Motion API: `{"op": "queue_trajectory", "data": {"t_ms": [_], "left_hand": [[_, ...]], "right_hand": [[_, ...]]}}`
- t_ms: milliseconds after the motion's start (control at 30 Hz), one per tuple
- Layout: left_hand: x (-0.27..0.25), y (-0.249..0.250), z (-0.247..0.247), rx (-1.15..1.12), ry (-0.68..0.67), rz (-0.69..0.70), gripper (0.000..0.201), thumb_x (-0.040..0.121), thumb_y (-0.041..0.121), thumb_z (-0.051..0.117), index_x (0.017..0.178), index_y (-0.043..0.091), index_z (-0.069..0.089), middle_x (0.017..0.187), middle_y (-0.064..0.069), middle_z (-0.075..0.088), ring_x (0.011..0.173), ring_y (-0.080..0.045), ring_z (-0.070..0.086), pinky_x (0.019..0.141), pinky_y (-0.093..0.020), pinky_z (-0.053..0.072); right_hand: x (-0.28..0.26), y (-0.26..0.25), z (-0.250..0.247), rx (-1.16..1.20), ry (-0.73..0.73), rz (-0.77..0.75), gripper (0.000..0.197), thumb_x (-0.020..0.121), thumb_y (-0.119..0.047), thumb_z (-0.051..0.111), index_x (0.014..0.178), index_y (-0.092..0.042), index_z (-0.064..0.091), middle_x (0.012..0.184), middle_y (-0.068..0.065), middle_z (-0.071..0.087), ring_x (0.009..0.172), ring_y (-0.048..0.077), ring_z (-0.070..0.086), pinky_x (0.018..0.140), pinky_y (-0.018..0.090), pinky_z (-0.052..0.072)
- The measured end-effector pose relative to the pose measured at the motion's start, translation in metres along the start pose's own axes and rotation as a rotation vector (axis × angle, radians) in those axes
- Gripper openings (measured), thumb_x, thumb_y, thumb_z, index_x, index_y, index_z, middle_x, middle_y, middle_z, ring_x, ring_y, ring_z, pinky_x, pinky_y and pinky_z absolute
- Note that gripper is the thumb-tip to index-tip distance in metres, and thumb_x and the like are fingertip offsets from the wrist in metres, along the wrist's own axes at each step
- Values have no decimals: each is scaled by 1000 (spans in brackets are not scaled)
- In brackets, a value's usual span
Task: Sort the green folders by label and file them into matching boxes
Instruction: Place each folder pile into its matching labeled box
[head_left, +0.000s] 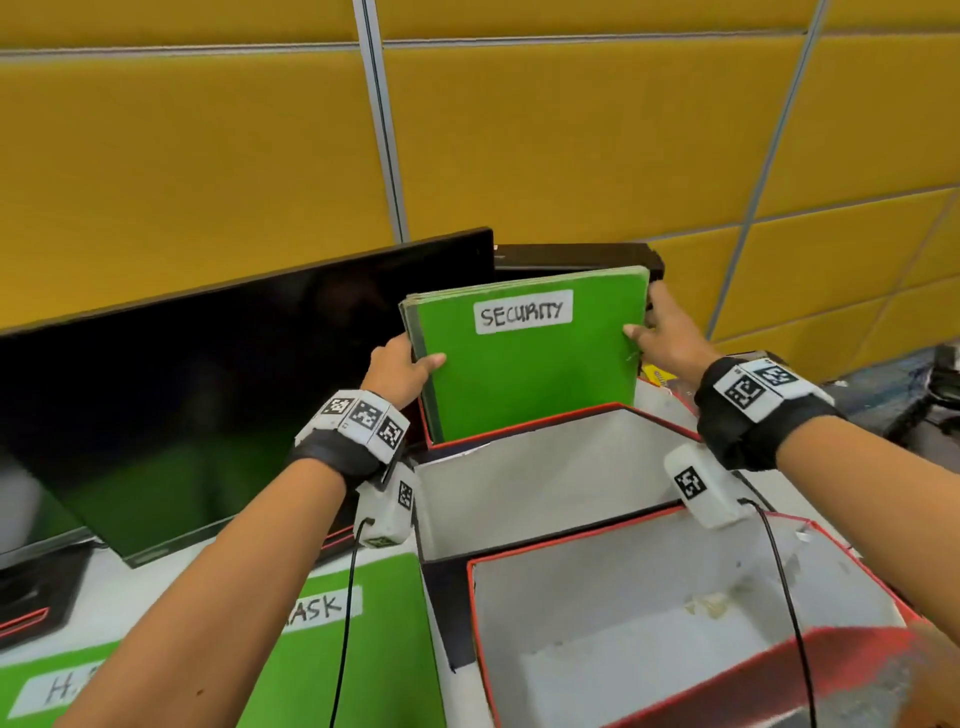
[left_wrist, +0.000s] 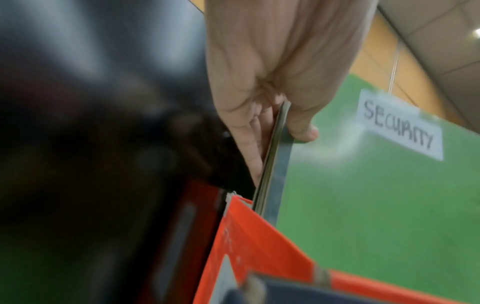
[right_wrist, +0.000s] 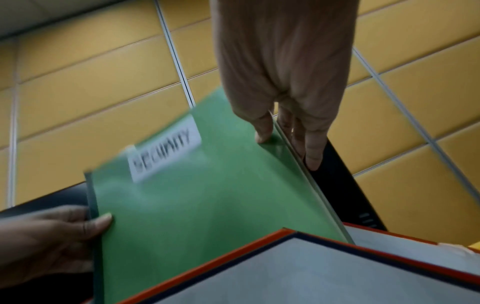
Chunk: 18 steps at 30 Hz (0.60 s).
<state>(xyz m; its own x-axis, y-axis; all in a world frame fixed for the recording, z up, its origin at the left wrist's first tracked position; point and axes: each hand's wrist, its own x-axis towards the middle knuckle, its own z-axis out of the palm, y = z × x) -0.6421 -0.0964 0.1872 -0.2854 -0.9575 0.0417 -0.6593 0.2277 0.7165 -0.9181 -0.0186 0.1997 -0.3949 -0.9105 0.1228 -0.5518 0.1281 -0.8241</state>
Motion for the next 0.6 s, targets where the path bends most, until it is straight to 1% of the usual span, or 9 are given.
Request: {"op": "queue_trajectory", "data": {"t_ms": [100, 200, 267, 367, 400, 433, 467, 533, 600], "left_hand": [[3, -8, 3, 92, -81, -21, 40, 92, 27, 54, 130, 13, 53, 127, -13, 59, 121, -35, 50, 100, -47, 45], [5, -9, 3, 118, -50, -23, 37, 89, 26, 59, 121, 9, 56, 121, -13, 61, 117, -31, 53, 99, -40, 45], [6, -7, 2, 147, -29, -15, 32, 89, 26, 60, 113, 6, 54, 116, -15, 60, 113, -31, 52, 92, -35, 41], [6, -1, 0, 169, -27, 45, 34, 90, 16, 58, 122, 12, 46, 108, -16, 60, 102, -30, 55, 90, -35, 43], [6, -1, 1, 181, -34, 77, 40, 91, 12, 55, 129, 16, 43, 109, -15, 60, 98, -29, 58, 90, -35, 46], [7, -1, 1, 208, -41, 103, 46, 92, 9, 52, 135, 21, 41, 116, -15, 59, 97, -28, 59, 89, -34, 47], [8, -1, 2, 248, -44, 121, 50, 93, 7, 50, 139, 24, 38, 122, -16, 57, 99, -28, 60, 89, -32, 47], [11, -2, 4, 345, -37, 127, 54, 95, 8, 47, 144, 28, 33, 125, -17, 53, 101, -30, 58, 91, -34, 46], [13, -3, 5, 439, -18, 115, 56, 96, 10, 46, 145, 27, 28, 119, -18, 53, 102, -31, 56, 91, -36, 45]], "right_hand": [[8, 5, 3, -78, -92, 79, 21, 95, -2, 42, 116, -3, 40, 122, 21, 52, 113, 36, 52, 89, 46, 46], [11, 12, 7, -140, -178, 148, 17, 96, -5, 41, 112, -2, 42, 106, 21, 51, 88, 30, 52, 61, 35, 42], [14, 16, 7, -182, -185, 184, 9, 97, -9, 41, 105, -7, 39, 96, 17, 46, 77, 23, 43, 55, 31, 35], [13, 8, 8, -241, -210, 219, 35, 98, -14, 40, 130, -7, 29, 85, 16, 49, 69, 22, 46, 59, 32, 39], [12, 4, 10, -249, -224, 219, 49, 98, -14, 40, 142, -8, 18, 97, 20, 54, 81, 28, 54, 68, 34, 43], [12, 1, 11, -246, -237, 211, 60, 98, -13, 40, 147, -9, 6, 123, 24, 50, 106, 35, 53, 85, 37, 44], [11, -4, 12, -250, -253, 202, 67, 98, -12, 41, 149, -10, -2, 145, 23, 33, 128, 36, 40, 101, 38, 37], [12, -10, 15, -258, -298, 190, 74, 97, -11, 43, 149, -11, -9, 156, 16, 9, 143, 31, 19, 113, 37, 23], [14, -15, 16, -293, -330, 193, 76, 96, -12, 45, 149, -11, -10, 157, 15, 5, 144, 30, 15, 114, 37, 21]]}}
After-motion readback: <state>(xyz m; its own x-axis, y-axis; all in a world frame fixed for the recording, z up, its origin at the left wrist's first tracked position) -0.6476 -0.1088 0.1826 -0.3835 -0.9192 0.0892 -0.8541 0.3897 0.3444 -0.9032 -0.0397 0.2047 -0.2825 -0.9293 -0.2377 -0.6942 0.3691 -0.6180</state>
